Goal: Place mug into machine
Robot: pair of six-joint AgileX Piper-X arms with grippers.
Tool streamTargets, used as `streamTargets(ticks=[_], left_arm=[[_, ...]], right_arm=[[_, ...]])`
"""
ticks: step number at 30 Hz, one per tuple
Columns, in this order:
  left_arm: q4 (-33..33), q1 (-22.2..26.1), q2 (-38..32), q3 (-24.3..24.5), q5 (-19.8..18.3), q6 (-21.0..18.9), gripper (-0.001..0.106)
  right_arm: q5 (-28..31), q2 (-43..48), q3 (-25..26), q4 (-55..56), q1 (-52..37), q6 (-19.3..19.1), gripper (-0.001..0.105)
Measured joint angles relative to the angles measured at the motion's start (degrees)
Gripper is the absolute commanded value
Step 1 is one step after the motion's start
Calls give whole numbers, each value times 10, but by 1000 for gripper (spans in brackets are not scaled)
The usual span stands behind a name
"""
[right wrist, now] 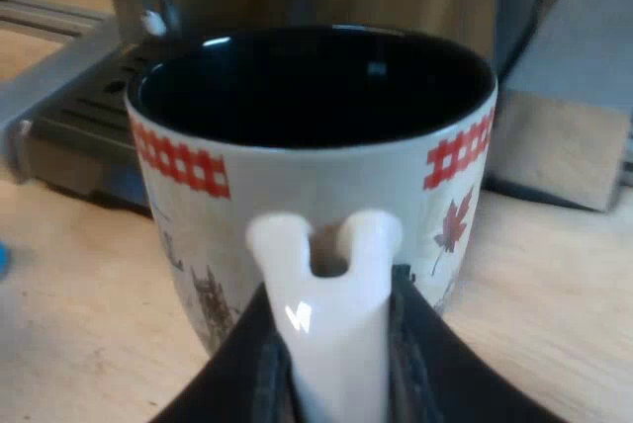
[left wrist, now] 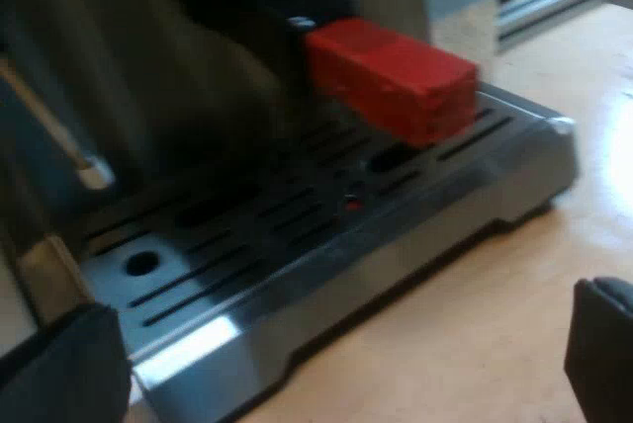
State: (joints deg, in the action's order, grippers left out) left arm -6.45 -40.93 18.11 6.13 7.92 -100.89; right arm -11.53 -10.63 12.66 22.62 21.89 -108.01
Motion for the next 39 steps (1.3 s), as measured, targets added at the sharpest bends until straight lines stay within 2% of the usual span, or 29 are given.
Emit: streamTargets(ticks=[5,6,15,20,30,35,39], left_arm=[[9,0,0,0,7,1,91],[9,0,0,0,7,1,91],[11,0,0,0,7,1,91],[12,0,9,0,7,1,91],[60,0,102,-1,7,1,91],[89,0,105,-1,7,1,91],[96,0,105,-1,7,1,91]], right_arm=[[56,0,-34,-61,64,17,0],[106,0,-50,-92,105,18,0],[259,-52,-89,-208,242,34,0],[277,-101,-89,-251,273,40,0],[306,-345,-90,-515,289,56,0],[306,-434,-88,-619,289,56,0],[306,-480,-75,-651,289,56,0]])
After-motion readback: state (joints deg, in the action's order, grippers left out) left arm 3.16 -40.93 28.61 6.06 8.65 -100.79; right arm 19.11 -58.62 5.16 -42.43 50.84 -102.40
